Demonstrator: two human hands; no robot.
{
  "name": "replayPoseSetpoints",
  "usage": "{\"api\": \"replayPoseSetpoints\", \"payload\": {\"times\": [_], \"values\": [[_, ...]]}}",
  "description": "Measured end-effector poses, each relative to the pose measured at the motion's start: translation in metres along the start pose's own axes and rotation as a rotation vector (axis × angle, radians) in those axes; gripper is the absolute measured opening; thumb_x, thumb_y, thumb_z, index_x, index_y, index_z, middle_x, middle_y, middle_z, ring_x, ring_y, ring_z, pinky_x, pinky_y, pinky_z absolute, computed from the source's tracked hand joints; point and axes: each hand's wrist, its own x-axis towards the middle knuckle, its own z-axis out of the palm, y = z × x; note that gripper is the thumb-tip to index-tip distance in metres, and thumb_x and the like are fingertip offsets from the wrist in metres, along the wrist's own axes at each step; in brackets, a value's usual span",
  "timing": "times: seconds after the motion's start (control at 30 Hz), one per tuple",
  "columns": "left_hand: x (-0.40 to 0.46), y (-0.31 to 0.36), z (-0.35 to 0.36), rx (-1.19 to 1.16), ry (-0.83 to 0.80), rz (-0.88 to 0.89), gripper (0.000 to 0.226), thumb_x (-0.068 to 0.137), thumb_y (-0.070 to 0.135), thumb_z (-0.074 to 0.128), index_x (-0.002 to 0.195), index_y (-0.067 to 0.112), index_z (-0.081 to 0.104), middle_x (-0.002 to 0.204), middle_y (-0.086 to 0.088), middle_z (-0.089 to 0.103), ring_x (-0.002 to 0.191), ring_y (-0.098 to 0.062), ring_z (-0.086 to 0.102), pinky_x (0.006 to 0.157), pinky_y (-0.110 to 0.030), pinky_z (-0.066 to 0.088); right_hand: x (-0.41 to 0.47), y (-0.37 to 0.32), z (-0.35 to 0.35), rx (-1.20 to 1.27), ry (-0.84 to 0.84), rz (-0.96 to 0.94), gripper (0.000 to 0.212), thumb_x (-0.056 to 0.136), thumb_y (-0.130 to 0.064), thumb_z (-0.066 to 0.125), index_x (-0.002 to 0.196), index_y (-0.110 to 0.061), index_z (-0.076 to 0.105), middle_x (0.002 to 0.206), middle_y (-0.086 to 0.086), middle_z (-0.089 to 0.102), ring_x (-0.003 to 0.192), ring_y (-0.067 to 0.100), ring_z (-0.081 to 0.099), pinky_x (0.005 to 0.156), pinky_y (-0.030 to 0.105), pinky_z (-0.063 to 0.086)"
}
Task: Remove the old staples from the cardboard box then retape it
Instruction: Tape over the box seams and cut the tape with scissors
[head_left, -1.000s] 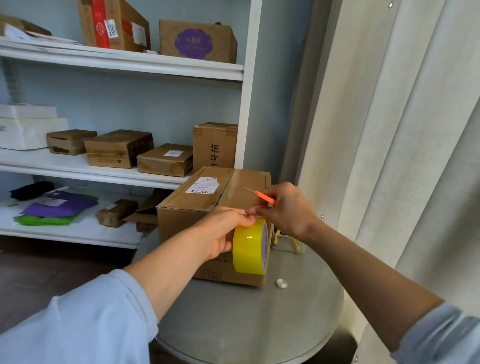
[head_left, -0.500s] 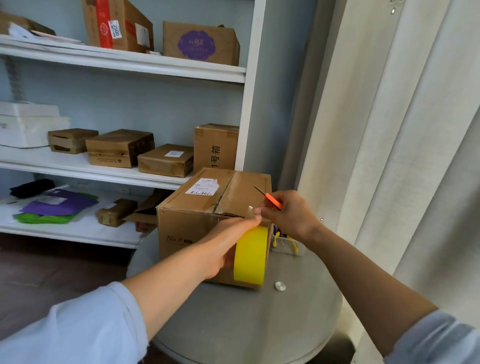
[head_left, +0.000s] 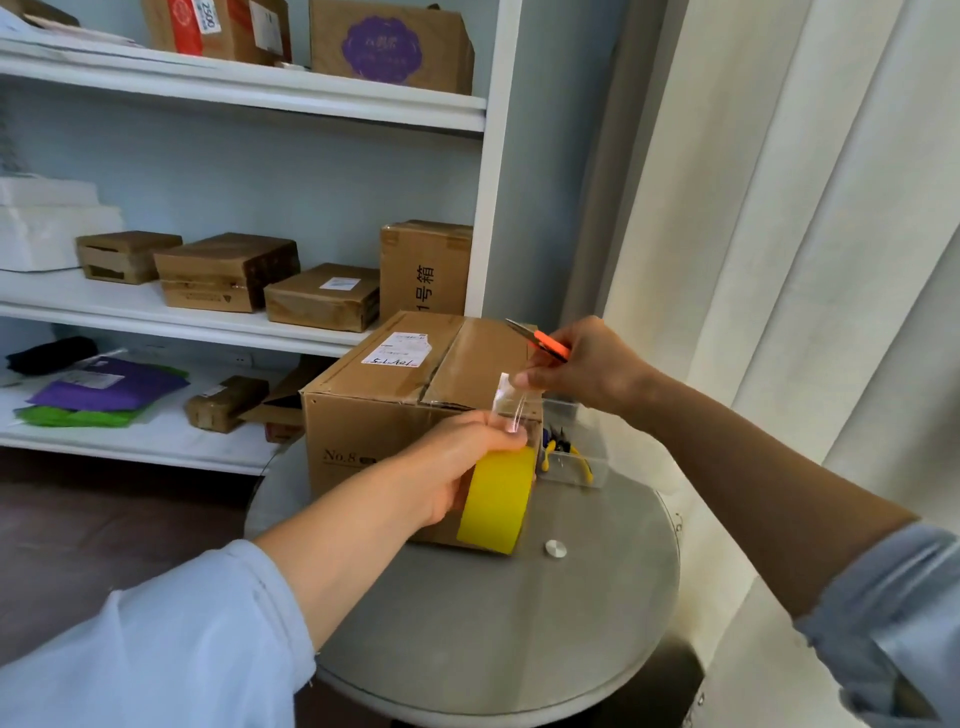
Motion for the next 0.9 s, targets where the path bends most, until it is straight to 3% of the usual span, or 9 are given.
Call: {"api": "replayPoseSetpoints", "payload": {"times": [0.13,0.27,0.37,0.47,0.67,0.9], "values": [[0.002,0.005,-0.002,0.029,0.024,-0.012,0.007,0.085,0.009,0.066,0.086,0.016,0.066,0.078,-0.004,0.067,0.067,-0.015,0.063,0.053,-0.022,0.050,0.003,0.012,0.001,0.083,-0.010,0.070,0.018,0.080,-0.020,0.075,0.073,-0.007,0.064,0.066,0.002,0.057,0.057,0.008,0.049,0.052,0.018,0.035],[0.014,-0.004,0.003,0.075,0.117,-0.030,0.006,0.081,0.015,0.071,0.079,0.019,0.069,0.091,-0.009,0.067,0.085,-0.025,0.062,0.072,-0.030,0.050,0.010,0.026,0.009,0.093,-0.060,0.129,0.027,0.080,-0.021,0.075,0.089,0.003,0.067,0.069,0.005,0.056,0.057,0.011,0.048,0.046,0.018,0.037],[0.017,-0.001,0.011,0.077,0.126,-0.034,0.009,0.084,0.026,0.069,0.081,0.018,0.068,0.098,-0.012,0.067,0.092,-0.027,0.062,0.079,-0.033,0.049,0.017,0.034,0.011,0.113,-0.085,0.157,0.019,0.082,-0.021,0.073,0.079,-0.005,0.064,0.067,0.003,0.054,0.055,0.011,0.047,0.038,0.013,0.038],[0.024,0.002,0.014,0.043,0.149,-0.018,0.026,0.091,0.034,0.059,0.074,0.017,0.066,0.083,-0.005,0.066,0.080,-0.021,0.060,0.070,-0.026,0.045,0.024,0.039,0.011,0.140,-0.092,0.154,0.018,0.083,-0.020,0.072,0.073,-0.011,0.060,0.064,0.001,0.052,0.054,0.011,0.046,0.038,0.012,0.039],[0.030,0.008,0.010,0.017,0.186,-0.022,0.022,0.093,0.021,0.059,0.073,0.012,0.065,0.067,-0.002,0.061,0.061,-0.015,0.055,0.055,-0.022,0.043,0.039,0.044,0.014,0.129,-0.129,0.136,0.019,0.082,-0.022,0.073,0.071,-0.011,0.061,0.065,0.000,0.054,0.055,0.010,0.048,0.042,0.015,0.039],[0.034,0.001,0.012,0.045,0.244,-0.003,0.022,0.090,0.020,0.060,0.071,0.014,0.068,0.068,0.001,0.062,0.069,-0.016,0.056,0.063,-0.024,0.043,0.043,0.057,0.024,0.196,-0.177,0.190,0.021,0.079,-0.023,0.075,0.072,-0.009,0.062,0.063,0.002,0.053,0.055,0.013,0.048,0.047,0.020,0.042]]}}
